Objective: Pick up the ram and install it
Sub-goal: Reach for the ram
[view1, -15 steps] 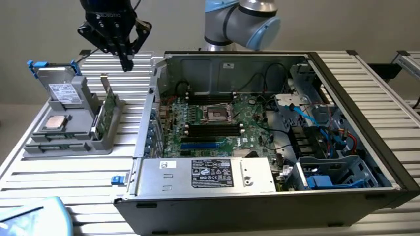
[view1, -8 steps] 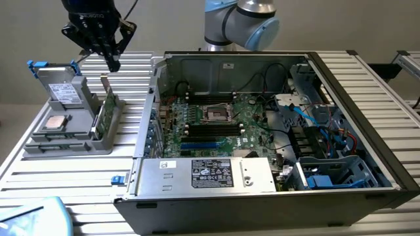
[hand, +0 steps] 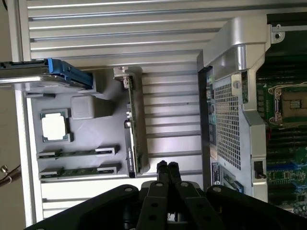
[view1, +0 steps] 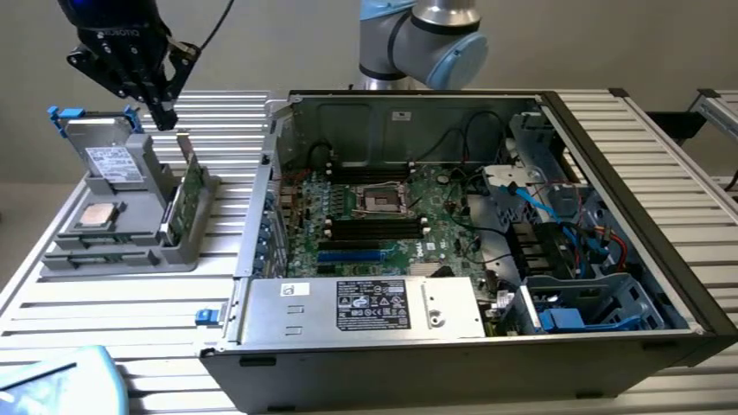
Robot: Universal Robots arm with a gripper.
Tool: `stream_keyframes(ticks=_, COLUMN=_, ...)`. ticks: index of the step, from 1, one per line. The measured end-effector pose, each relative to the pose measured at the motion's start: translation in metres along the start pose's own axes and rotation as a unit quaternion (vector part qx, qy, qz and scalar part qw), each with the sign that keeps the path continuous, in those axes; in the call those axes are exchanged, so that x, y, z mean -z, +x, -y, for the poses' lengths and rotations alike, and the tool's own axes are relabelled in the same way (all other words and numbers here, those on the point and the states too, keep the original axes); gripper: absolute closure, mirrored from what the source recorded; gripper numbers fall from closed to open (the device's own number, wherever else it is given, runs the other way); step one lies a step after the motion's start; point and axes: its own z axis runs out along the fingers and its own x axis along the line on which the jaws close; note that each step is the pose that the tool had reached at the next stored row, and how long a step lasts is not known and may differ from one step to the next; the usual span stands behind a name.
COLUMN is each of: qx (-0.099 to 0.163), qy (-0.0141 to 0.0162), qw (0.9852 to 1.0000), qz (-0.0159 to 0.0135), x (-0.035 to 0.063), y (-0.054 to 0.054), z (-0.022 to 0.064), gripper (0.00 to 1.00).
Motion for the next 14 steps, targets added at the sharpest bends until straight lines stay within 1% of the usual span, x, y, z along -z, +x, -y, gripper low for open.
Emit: stream_keyframes(ticks=14, qx=0.0, qy=0.0, qw=1.0, qz=-0.0002, x=-0.01, y=0.064, z=0.0062, gripper=0.89)
